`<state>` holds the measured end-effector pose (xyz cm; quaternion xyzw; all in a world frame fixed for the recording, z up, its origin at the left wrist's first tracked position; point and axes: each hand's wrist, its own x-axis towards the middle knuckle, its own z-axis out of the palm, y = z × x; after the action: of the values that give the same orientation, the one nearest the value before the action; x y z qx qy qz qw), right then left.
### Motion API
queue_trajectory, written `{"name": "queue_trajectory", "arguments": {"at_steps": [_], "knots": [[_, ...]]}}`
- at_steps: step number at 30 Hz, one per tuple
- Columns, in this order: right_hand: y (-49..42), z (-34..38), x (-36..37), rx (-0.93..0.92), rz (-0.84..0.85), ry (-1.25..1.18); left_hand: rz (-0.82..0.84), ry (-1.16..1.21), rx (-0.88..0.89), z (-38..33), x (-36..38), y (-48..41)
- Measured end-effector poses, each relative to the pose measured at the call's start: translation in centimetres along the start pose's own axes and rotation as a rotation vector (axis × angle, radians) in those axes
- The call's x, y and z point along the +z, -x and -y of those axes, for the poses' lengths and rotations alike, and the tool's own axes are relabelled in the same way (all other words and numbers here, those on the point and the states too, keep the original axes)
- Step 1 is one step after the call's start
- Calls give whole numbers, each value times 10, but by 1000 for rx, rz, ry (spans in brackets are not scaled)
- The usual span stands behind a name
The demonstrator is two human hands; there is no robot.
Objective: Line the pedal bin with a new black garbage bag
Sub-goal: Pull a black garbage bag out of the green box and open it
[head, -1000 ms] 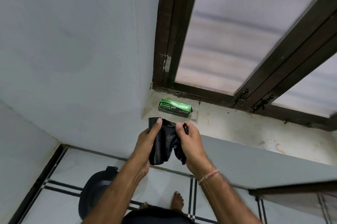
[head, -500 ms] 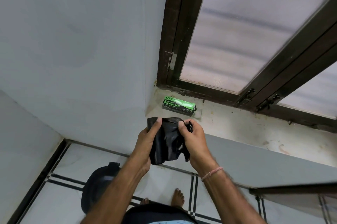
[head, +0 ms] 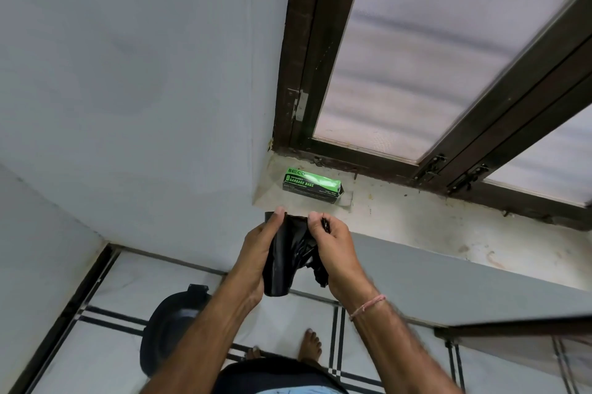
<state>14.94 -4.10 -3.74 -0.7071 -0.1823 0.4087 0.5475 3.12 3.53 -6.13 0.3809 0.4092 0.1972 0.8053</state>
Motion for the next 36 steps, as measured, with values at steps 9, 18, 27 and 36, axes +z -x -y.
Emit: {"name": "queue_trajectory", "arguments": {"at_steps": [9,18,27,36], "knots": [[-2,3,2,-41,90,-46,-46,15,3,-5,-3,4],[-7,-5,3,2,65,-57,-31,48,-16,-10,-2,6],[-7,-4,2,-38,44,-77,-38,116,-11,-8,0,3],[-7,2,12,2,-26,-300,4,410,-99,-9,21,6]]}}
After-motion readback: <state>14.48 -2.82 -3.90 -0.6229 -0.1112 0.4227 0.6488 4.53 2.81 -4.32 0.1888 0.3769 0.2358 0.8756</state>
